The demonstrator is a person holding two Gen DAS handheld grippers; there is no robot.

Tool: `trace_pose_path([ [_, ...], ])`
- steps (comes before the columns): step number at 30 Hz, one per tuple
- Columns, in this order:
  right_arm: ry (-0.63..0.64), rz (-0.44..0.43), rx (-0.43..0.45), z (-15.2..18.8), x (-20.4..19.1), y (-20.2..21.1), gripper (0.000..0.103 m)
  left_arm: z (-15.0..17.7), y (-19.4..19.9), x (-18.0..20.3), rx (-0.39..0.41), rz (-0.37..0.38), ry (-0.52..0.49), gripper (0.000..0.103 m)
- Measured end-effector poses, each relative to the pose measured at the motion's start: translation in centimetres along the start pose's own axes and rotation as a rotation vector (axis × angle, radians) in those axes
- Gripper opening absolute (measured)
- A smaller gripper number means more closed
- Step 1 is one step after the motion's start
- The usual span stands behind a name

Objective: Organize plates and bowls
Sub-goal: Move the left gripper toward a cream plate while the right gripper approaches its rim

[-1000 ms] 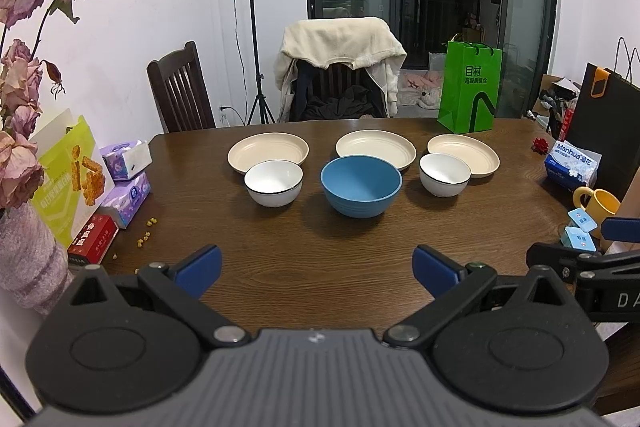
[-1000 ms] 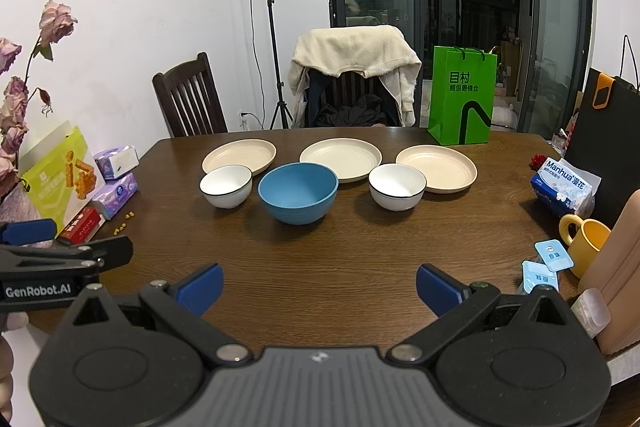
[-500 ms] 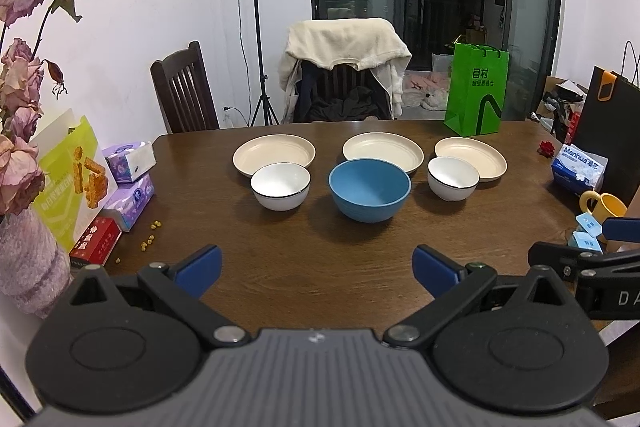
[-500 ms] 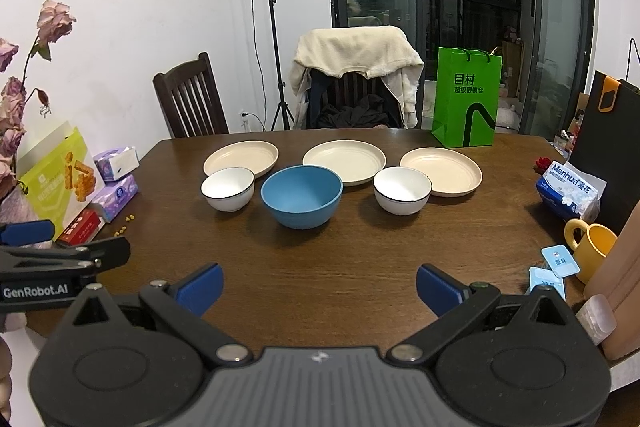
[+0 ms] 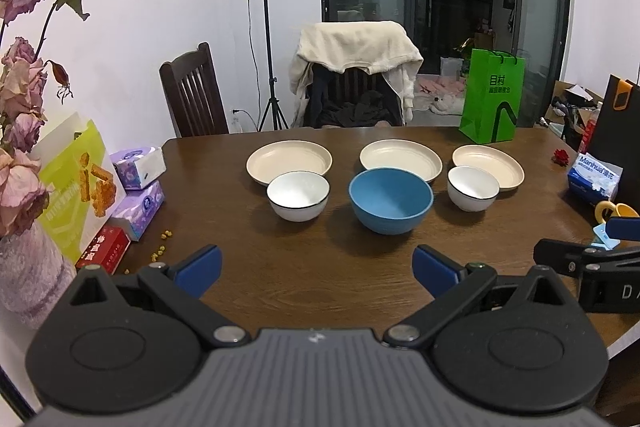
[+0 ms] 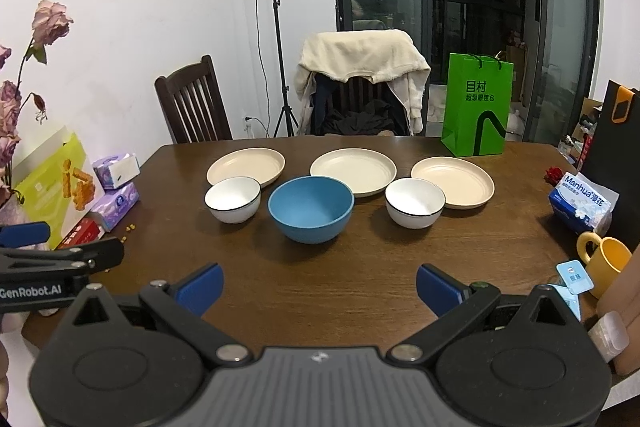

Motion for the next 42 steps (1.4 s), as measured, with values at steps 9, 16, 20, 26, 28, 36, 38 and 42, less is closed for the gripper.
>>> trace_pose_path([
  [9, -0.014, -0.003, 0.003, -1.7, -1.5, -1.9, 0.103, -0.9, -1.4, -2.6, 0.002, -0.007, 0.002, 0.103],
  [16, -0.016, -0.012, -0.007, -2.5, -2.4, -3.2, 0.103, -1.0, -2.0, -3.9, 0.0, -0.028, 0.026, 0.103],
  [20, 0.01, -0.023, -0.011, -3.2, -2.9, -3.8, 0.103, -1.3, -2.4, -4.7, -0.005, -0.049, 0.061, 0.103],
  [26, 0.045, -0.049, -0.02, -4.7, -2.6, -5.1, 0.103, -2.3, -3.0, -4.7, -0.007, -0.079, 0.104, 0.103],
  [28, 0.052, -0.055, -0.016, -5.4, -2.1, -5.4, 0.103, -2.7, -3.4, -4.3, -0.011, -0.093, 0.113, 0.103],
  [36, 0.096, -0.084, -0.029, -8.3, 0.2, -7.7, 0.103, -4.5, -4.3, -3.3, 0.004, -0.14, 0.176, 0.103],
  [38, 0.113, -0.096, -0.028, -9.1, 0.5, -8.2, 0.103, -5.0, -4.7, -3.0, 0.011, -0.147, 0.192, 0.103],
  [42, 0.144, -0.107, -0.031, -10.4, 1.4, -9.4, 0.103, -5.7, -5.3, -2.6, 0.006, -0.176, 0.22, 0.103],
])
Point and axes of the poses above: each gripper's, at about its wrist camera, not at the fingertips, and y roughly against the way its jaws point, x to its right, z to its underside, the point moved 9 cm from there along -y, roughly the way its jaws point, and after that the axes turned 11 degrees about -x, right-handed, at the moved point
